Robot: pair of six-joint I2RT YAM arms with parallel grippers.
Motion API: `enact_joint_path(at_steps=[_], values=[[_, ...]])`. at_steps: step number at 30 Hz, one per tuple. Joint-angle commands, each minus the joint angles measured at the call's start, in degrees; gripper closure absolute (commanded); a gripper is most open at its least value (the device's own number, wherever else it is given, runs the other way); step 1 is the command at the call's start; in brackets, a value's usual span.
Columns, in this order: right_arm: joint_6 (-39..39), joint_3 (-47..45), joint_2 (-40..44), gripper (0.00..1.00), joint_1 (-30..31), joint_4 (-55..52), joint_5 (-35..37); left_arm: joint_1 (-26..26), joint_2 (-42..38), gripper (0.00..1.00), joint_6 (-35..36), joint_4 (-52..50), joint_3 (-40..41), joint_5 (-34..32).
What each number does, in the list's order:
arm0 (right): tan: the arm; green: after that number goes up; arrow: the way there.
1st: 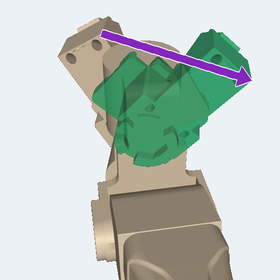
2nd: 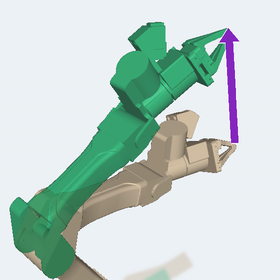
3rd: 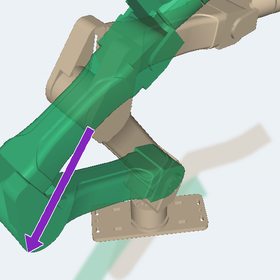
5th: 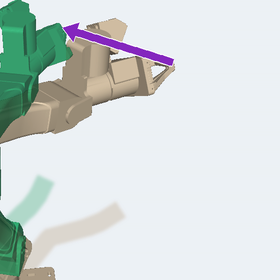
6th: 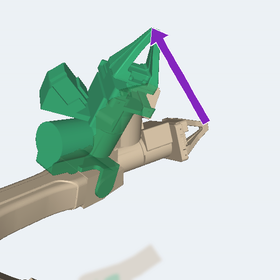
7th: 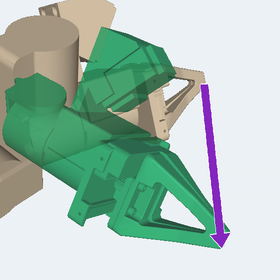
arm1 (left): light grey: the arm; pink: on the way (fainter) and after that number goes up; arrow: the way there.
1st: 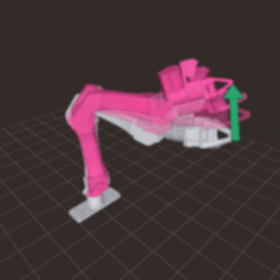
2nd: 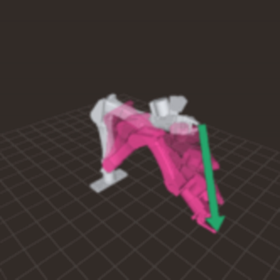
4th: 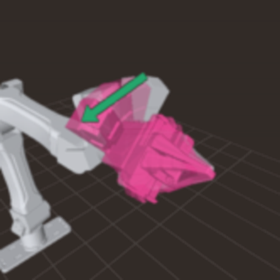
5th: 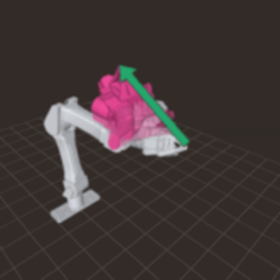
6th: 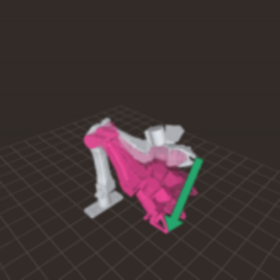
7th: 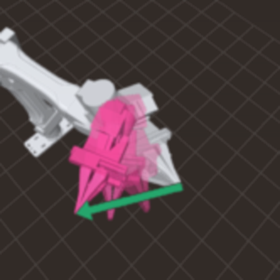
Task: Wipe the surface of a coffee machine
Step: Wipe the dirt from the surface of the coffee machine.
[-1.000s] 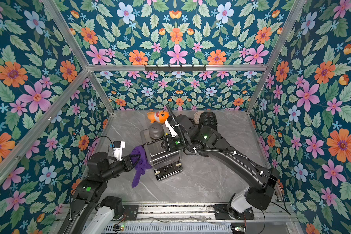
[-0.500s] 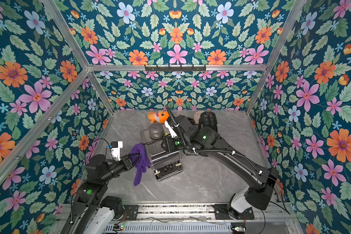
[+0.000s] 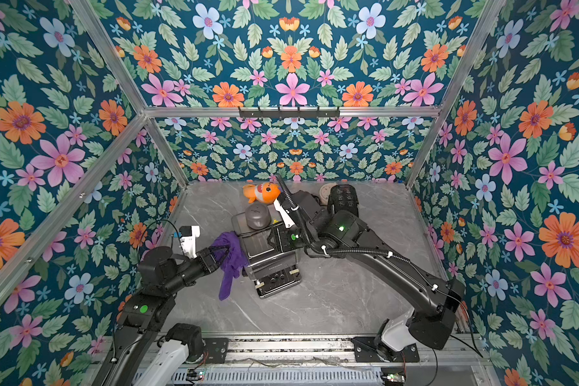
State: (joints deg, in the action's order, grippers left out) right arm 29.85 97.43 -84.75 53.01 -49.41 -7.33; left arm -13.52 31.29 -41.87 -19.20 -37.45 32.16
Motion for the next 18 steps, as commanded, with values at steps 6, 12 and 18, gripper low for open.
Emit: enact_joint_path(at_steps=[6,12,18], values=[[0.7,-1.3,0.1,0.50,0.0,1.6,-0.3,0.1,-0.4,1.00,0.5,0.4,4.1,0.1],[0.4,-0.8,0.1,0.50,0.0,1.2,-0.4,0.1,0.2,1.00,3.4,-4.1,-1.6,-0.7],[-0.2,1.7,-0.6,0.50,0.0,-0.1,0.6,0.0,0.3,1.00,2.1,-3.0,-5.3,5.0]])
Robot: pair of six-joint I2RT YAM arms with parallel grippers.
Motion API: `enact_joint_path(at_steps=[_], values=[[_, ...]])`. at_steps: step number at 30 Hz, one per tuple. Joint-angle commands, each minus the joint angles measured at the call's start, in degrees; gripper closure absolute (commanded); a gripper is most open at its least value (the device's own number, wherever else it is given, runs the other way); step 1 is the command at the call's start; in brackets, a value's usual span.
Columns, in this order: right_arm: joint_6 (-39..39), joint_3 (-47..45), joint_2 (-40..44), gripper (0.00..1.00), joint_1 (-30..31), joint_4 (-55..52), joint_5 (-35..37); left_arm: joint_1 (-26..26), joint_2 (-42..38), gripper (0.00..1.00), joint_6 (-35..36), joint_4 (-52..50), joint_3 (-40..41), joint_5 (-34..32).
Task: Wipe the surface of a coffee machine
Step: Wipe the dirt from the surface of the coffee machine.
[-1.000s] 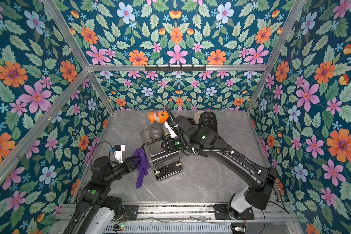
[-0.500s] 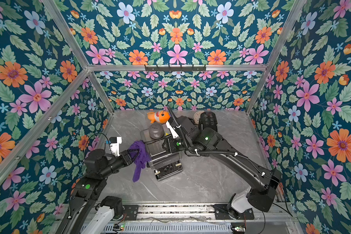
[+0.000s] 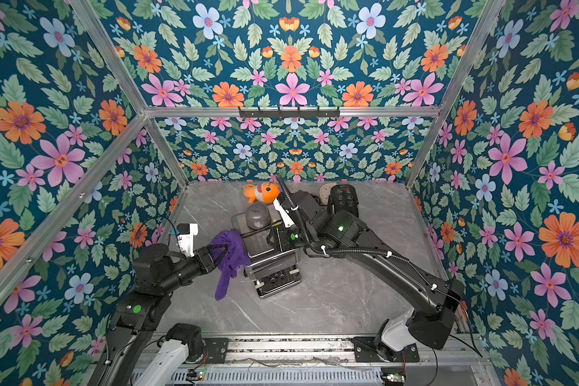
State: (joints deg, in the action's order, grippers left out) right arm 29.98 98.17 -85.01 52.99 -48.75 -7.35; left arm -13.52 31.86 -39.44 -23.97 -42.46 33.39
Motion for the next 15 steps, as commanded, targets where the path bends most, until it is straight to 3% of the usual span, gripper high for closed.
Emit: enact_joint_path(at_steps=[1,4,10,15], values=[[-0.3,1.1,-0.3,0.50,0.0,-0.8,0.6,0.1,-0.5,1.00,-1.7,3.7,0.5,5.2],[0.1,0.3,0.1,0.50,0.0,-0.5,0.7,0.0,-0.7,1.00,-4.7,8.3,4.6,7.0],[0.4,-1.3,0.6,0.50,0.0,0.3,0.5,0.1,-0.6,1.00,-4.5,9.1,12.8,4.8],[0.0,-0.9,0.3,0.50,0.0,-0.1,0.4,0.0,-1.1,1.00,-4.2,6.8,14.2,3.2]])
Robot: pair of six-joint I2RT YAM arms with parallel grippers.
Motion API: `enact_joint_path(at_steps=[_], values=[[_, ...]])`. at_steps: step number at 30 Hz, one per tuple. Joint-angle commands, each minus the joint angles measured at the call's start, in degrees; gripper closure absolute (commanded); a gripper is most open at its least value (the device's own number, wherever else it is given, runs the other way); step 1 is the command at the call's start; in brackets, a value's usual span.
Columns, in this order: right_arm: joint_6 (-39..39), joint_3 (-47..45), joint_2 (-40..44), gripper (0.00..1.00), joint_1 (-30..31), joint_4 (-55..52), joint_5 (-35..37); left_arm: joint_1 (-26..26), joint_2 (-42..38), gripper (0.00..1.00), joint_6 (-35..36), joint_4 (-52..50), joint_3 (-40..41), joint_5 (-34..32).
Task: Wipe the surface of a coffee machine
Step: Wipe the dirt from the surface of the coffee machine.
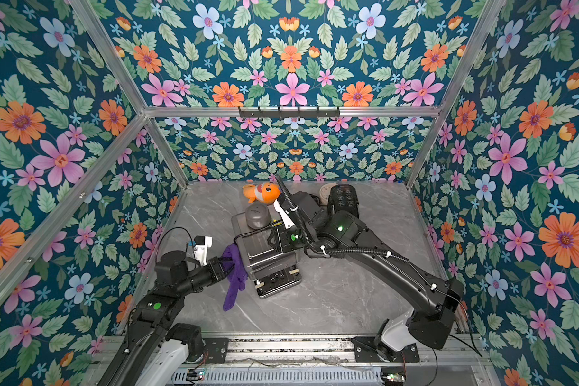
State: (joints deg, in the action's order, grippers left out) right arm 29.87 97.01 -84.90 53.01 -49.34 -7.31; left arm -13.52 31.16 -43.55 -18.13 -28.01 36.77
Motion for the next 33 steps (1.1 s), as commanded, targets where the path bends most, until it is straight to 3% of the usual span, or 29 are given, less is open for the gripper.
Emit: enact_joint_path(at_steps=[1,9,14,18,24,33], values=[[0.1,0.4,0.3,0.50,-0.1,0.5,0.4,0.1,-0.5,1.00,0.0,0.8,-0.8,0.3],[-0.1,0.2,0.9,0.50,0.0,0.7,0.6,0.1,0.4,1.00,7.7,-12.7,-11.3,-0.8],[0.1,-0.8,1.5,0.50,0.0,0.8,1.0,0.1,-0.7,1.00,5.2,-9.2,-9.4,6.8],[0.3,-1.5,1.9,0.50,0.0,1.3,1.0,0.1,-2.6,1.00,6.0,-9.6,-5.9,8.7],[0.4,-1.3,1.4,0.49,0.0,1.3,0.7,0.1,-1.0,1.00,6.7,-13.0,-1.3,3.6],[0.5,-1.0,2.0,0.50,0.0,1.3,0.8,0.1,5.3,1.00,9.3,-15.7,-9.7,-10.4]])
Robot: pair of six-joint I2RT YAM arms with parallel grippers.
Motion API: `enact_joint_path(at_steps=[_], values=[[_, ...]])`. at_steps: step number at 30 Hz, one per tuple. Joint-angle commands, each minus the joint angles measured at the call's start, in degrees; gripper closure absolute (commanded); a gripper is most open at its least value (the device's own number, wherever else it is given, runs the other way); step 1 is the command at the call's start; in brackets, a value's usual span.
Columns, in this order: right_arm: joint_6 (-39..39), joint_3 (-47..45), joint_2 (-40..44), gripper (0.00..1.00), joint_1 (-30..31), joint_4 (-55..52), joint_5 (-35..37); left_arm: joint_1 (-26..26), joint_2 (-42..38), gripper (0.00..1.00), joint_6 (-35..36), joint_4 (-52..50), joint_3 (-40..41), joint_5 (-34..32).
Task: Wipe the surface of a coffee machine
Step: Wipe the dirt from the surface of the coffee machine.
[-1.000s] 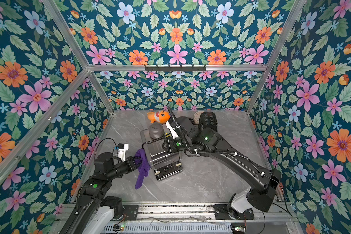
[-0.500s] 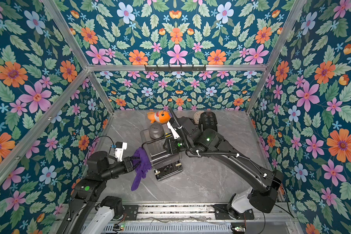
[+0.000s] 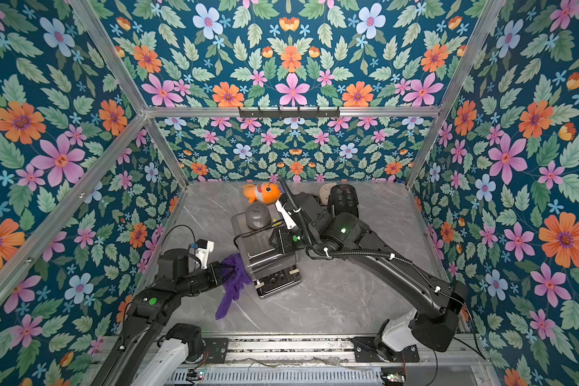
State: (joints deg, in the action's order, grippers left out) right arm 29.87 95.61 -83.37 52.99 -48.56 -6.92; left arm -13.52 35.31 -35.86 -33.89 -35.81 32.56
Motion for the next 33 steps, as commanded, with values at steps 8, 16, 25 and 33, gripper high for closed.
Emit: enact_joint_path(at_steps=[8,16,25,33], values=[[0.4,0.3,0.5,0.50,0.0,0.5,0.3,0.1,5.6,1.00,0.4,4.9,-6.8,-11.2],[-0.2,1.6,0.6,0.50,0.0,-0.6,0.8,0.1,11.3,1.00,0.0,12.5,-6.8,-12.8],[-0.1,0.5,1.7,0.49,0.0,-0.7,1.2,0.2,12.6,1.00,-1.7,18.9,3.2,-11.6],[0.1,0.7,1.9,0.49,0.0,-1.1,1.1,1.3,17.8,1.00,0.0,22.0,6.5,-10.2]])
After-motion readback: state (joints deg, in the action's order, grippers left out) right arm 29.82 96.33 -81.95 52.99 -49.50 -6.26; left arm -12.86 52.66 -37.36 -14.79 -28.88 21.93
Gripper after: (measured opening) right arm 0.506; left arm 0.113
